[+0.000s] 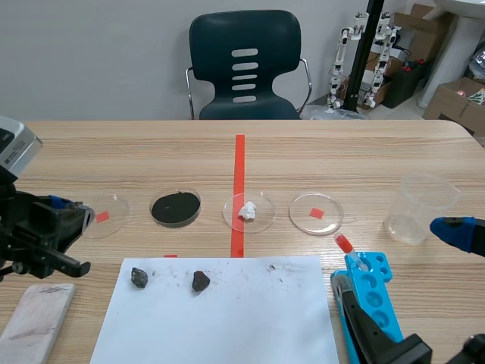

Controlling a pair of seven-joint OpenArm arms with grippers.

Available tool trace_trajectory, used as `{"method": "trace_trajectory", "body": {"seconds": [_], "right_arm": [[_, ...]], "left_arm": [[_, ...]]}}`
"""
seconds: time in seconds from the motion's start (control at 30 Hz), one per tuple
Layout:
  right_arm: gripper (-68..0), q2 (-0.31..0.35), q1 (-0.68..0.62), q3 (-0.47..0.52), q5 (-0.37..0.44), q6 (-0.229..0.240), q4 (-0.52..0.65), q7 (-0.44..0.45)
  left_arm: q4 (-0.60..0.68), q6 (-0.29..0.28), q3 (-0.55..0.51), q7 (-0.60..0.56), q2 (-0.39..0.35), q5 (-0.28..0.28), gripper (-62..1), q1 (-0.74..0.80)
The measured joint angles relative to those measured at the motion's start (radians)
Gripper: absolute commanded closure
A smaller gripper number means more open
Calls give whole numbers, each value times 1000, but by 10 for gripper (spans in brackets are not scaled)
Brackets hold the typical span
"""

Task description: Rub the mineral on the streak plate

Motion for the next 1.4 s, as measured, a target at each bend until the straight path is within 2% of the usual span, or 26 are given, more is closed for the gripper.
{"method": "trace_trajectory", "body": {"seconds": [0.1,0.33,0.5,0.63,0.7,0.9,1.4], "right_arm": [[-679,0,0,0,0,0,0,0],[-679,0,0,0,0,0,0,0],[-679,0,0,0,0,0,0,0],[-679,0,0,0,0,0,0,0],[-679,0,0,0,0,0,0,0],[-679,0,0,0,0,0,0,0],[-679,0,0,0,0,0,0,0]], "left_arm": [[16,0,-29,-6,0,50,-74,61],[43,-5,-40,-241,0,51,-74,188],[75,-101,-40,-336,0,105,-74,275],[85,-160,-40,-404,0,105,-74,322],[88,-183,-40,-418,0,107,-74,338],[88,-217,-38,-445,0,190,-74,371],[88,-223,-28,-452,0,190,-74,375]]}}
